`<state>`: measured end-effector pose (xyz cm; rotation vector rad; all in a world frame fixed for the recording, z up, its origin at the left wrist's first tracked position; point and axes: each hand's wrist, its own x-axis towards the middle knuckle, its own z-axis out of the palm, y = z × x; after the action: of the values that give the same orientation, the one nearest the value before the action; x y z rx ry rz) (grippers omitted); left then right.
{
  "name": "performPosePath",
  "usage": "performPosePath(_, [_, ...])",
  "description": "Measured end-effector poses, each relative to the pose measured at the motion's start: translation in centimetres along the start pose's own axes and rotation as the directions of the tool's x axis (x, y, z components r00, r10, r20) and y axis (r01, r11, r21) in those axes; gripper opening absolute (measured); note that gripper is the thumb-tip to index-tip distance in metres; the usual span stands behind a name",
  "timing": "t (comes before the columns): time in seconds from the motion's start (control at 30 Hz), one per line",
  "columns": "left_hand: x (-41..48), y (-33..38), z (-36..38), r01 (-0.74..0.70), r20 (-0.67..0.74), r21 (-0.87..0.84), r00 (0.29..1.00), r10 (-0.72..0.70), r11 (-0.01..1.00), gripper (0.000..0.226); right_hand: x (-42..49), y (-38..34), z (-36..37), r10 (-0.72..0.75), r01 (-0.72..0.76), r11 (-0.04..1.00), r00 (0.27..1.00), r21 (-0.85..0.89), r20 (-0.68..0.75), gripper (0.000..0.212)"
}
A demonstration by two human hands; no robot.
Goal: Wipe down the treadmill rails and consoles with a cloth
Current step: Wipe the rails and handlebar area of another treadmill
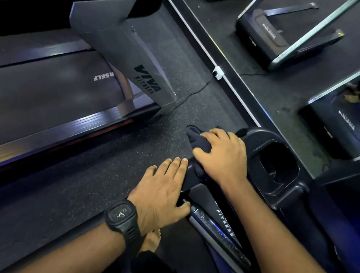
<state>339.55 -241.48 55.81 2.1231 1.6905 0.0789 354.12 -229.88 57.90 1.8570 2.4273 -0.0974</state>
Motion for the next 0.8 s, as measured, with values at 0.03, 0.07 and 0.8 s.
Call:
performPosePath(0.03, [0.1, 0.0, 0.1, -0.003, 0.0, 0.0, 1.0, 0.003, 1.0, 0.095, -1.2, 0.5, 0.5, 0.002, 0.0, 1.0, 0.998, 0.026, -0.07, 0.06])
performPosePath(0.07, [0.2, -0.1, 0.1, -0.004, -0.006, 0.004, 1.0, 0.004, 1.0, 0.095, -1.3, 0.6, 0.5, 0.002, -0.001, 1.0, 0.998, 0.018, -0.067, 0.061])
performPosePath(0.8, [2.8, 0.4, -0.2, -0.054, 0.01, 0.029, 0.998, 0.054, 0.998, 0.096, -1.9, 1.3, 1.1, 0.176, -0.163, 0.973, 0.982, 0.164, -0.067, 0.071])
